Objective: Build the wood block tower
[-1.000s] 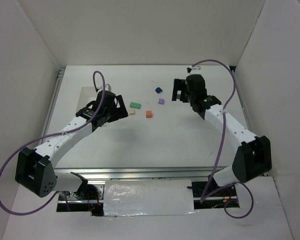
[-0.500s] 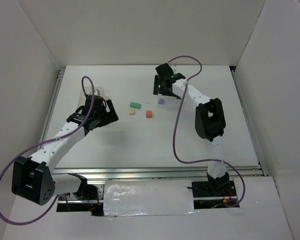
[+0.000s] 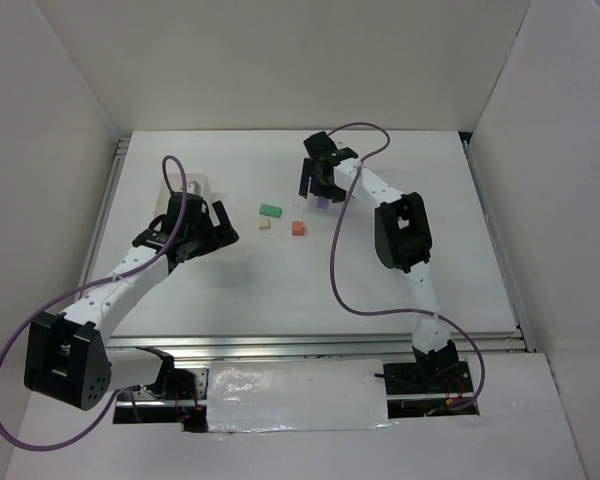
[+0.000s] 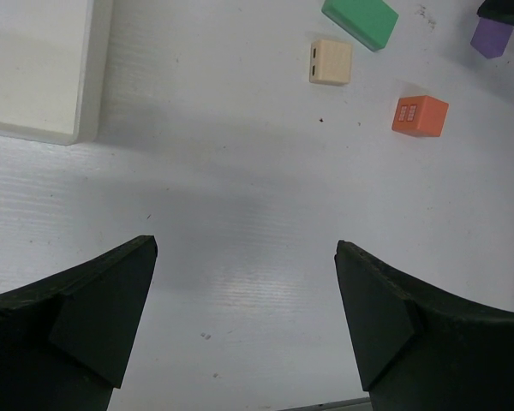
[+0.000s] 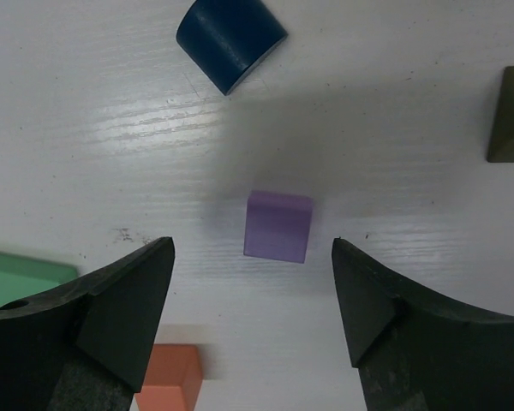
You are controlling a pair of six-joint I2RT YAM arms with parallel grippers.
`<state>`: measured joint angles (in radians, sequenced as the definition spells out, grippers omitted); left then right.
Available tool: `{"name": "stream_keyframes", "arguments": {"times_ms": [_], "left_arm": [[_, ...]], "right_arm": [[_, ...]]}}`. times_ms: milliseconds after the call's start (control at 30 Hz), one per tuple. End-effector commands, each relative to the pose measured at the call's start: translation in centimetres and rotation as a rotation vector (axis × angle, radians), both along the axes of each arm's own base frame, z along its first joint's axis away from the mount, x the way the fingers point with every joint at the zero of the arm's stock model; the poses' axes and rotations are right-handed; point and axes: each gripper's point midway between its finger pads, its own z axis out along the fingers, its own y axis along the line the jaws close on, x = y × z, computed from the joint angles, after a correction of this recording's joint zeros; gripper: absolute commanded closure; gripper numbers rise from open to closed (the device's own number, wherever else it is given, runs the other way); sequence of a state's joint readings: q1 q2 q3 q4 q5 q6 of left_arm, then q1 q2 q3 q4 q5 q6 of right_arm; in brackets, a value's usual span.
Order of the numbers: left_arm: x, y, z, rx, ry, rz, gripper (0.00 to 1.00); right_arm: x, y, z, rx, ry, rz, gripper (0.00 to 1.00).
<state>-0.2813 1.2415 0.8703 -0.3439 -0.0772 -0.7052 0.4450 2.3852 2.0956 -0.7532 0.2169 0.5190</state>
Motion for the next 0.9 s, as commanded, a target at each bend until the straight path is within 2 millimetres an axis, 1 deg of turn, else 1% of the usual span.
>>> {"name": "stream_keyframes", "arguments": {"times_ms": [0, 133, 200, 267, 467, 533, 567, 600, 633, 667, 733, 767, 800, 833, 867], "left_arm": [[0.7, -0.2, 1.0, -0.017, -0.052, -0.026, 0.01], [0.8, -0.1, 0.9, -0.013, -0.05, -0.026, 0.01], [1.0, -0.1, 0.9, -0.015, -0.051, -0.028, 0.01], [1.0, -0.1, 0.8, -0.02, -0.05, -0.031, 0.01], [1.0, -0.1, 0.3, -0.022, -0.038, -0.036, 0.01], [1.0, -0.2, 0.1, -0.024, -0.031, -0.039, 0.01], [1.0, -0.2, 0.1, -0.025, -0.031, -0.039, 0.01], [1.0, -0.2, 0.2, -0.024, -0.034, -0.04, 0.01], [1.0, -0.3, 0.3, -0.027, -0.035, -0.044, 0.01], [1.0, -0.3, 0.4, -0.028, -0.04, -0.044, 0.01], [1.0, -0.3, 0.6, -0.03, -0.044, -0.043, 0.01], [1.0, -0.3, 0.7, -0.033, -0.048, -0.043, 0.01], [1.0, -0.3, 0.7, -0.034, -0.049, -0.043, 0.01], [1.0, -0.4, 0.7, -0.036, -0.049, -0.043, 0.01], [0.9, -0.4, 0.8, -0.04, -0.054, -0.044, 0.01]], "right_arm": [[0.6, 0.5, 0.3, 0.035, 0.008, -0.009, 0.2], [0.7, -0.1, -0.5, 0.038, 0.031, -0.028, 0.27], [0.6, -0.1, -0.7, 0.036, 0.04, -0.031, 0.34], [0.5, -0.2, -0.9, 0.031, 0.043, -0.033, 0.39], [0.5, -0.7, -1.7, 0.029, 0.056, -0.043, 0.41], [0.6, -0.8, -1.6, 0.025, 0.048, -0.045, 0.51], [0.6, -0.9, -1.5, 0.023, 0.048, -0.047, 0.52], [0.7, -0.9, -1.4, 0.02, 0.043, -0.046, 0.58], [0.8, -1.0, -1.2, 0.019, 0.032, -0.048, 0.62], [0.8, -1.1, -1.2, 0.014, 0.027, -0.048, 0.69], [0.8, -1.1, -1.0, 0.008, 0.017, -0.033, 0.72], [0.7, -1.2, -0.6, 0.007, 0.008, -0.027, 0.78], [0.7, -1.2, -0.5, -0.003, 0.001, -0.01, 0.79], [0.6, -1.1, 0.3, -0.009, -0.017, -0.001, 0.8], [0.2, -1.2, 0.0, -0.02, -0.017, 0.005, 0.84]]}}
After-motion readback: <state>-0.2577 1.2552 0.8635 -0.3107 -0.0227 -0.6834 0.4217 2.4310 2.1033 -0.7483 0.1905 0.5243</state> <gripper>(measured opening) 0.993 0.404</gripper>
